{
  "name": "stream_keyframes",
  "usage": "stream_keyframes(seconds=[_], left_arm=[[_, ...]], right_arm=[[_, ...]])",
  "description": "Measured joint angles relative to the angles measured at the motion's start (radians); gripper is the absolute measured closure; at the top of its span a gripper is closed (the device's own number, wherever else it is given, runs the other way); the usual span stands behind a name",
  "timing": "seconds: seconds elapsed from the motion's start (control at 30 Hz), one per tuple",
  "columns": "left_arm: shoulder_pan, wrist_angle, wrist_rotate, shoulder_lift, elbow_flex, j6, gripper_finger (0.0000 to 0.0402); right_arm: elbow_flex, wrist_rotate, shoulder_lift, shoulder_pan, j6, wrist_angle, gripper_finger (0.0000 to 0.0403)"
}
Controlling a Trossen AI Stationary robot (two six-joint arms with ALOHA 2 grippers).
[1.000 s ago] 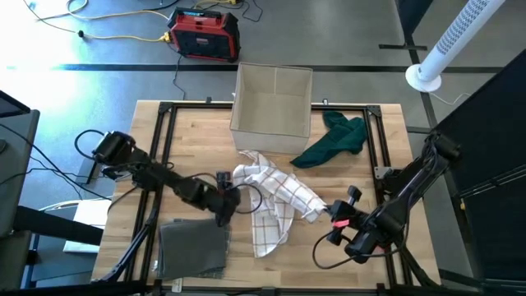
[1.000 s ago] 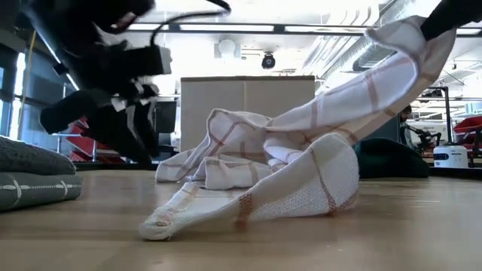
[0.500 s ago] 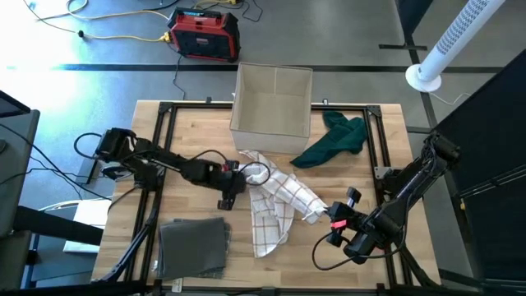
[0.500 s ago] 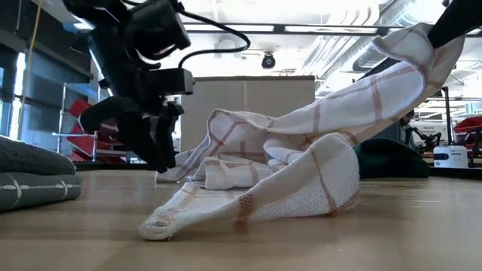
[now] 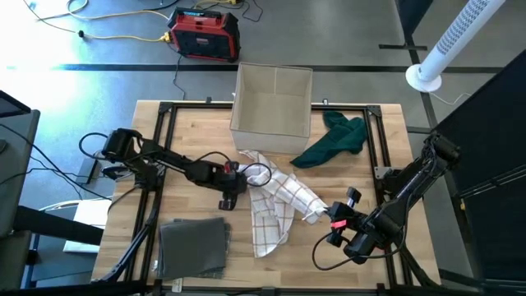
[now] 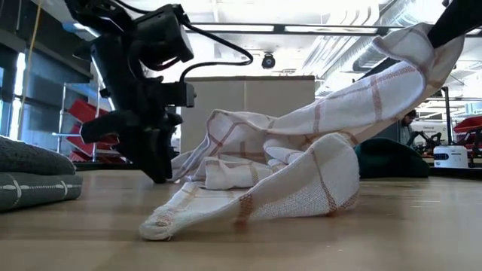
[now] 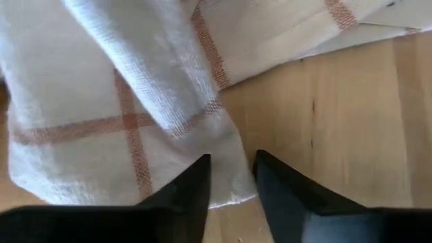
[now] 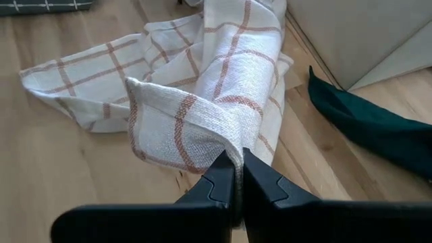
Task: Fold towel
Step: Fold the white checkered towel
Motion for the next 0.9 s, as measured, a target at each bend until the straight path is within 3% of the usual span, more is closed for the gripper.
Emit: stream_keyframes(seconds=[0.07, 0.13, 0.3, 0.67, 0.9], left_arm=[[0.003, -0.028, -0.009, 0.001, -0.001, -0.021, 0.0374], [0.003, -0.049, -0.016, 0.0, 0.001, -0.064, 0.0391], [-0.051, -0.239, -0.006, -0.017, 0.091, -0.176, 0.0397], [-0.318, -0.654, -0.018, -0.209, 0.446, -0.353, 0.0399], [-0.467, -0.789, -0.127, -0.368, 0.48, -0.583, 0.0399]], right_arm=[[0.0, 0.0, 0.0, 0.0, 0.0, 0.001, 0.0402], [0.0, 0.0, 0.0, 0.0, 0.0, 0.005, 0.0402], [0.0, 0.037, 0.0, 0.0, 0.0, 0.032, 0.0402], [0.0, 0.046, -0.03, 0.0, -0.003, 0.177, 0.0402], [0.0, 0.014, -0.093, -0.014, 0.033, 0.314, 0.0402]])
